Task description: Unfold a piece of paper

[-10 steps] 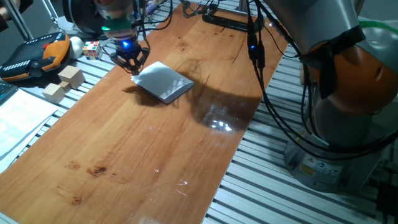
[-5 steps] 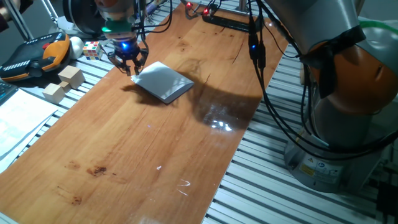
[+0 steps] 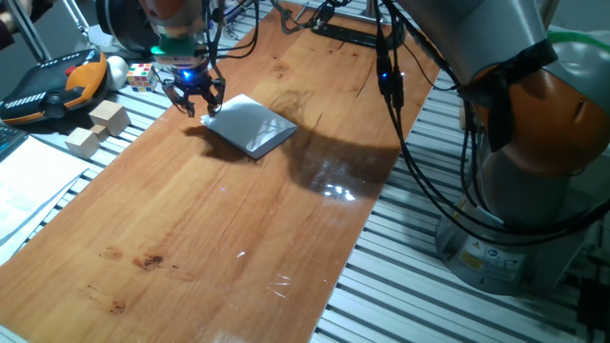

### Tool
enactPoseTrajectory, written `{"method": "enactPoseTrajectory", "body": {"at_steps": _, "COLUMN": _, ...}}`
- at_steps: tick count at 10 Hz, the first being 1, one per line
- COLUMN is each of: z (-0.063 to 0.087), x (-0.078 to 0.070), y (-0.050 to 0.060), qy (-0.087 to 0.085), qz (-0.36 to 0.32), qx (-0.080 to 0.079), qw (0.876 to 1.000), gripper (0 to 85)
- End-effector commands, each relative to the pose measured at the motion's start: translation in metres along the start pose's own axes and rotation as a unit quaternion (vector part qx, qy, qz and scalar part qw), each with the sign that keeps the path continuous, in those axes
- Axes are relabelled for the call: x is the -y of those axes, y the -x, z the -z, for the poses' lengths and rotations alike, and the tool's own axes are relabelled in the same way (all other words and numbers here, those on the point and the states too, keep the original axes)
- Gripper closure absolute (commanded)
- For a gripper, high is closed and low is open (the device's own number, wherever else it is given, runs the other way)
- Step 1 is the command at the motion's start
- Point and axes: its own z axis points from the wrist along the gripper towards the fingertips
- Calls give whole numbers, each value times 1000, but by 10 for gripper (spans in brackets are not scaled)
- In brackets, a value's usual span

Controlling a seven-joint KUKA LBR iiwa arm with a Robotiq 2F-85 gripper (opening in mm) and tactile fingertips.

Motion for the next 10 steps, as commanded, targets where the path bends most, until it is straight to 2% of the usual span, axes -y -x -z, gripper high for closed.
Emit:
{"method": "enactPoseTrajectory", "body": {"at_steps": 1, "z": -3, "x": 0, "y": 1, "qy": 0, "qz": 1, "qx": 0, "qw": 1000, "gripper": 400}}
{"method": "enactPoseTrajectory", "body": {"at_steps": 4, "z": -10, "x": 0, "y": 5, "qy": -1, "qz": 1, "qx": 0, "qw": 1000, "gripper": 393}}
{"method": "enactPoseTrajectory", "body": {"at_steps": 10, "z": -22, "x": -4, "y": 9, "qy": -15, "qz": 1, "qx": 6, "qw": 1000, "gripper": 373}}
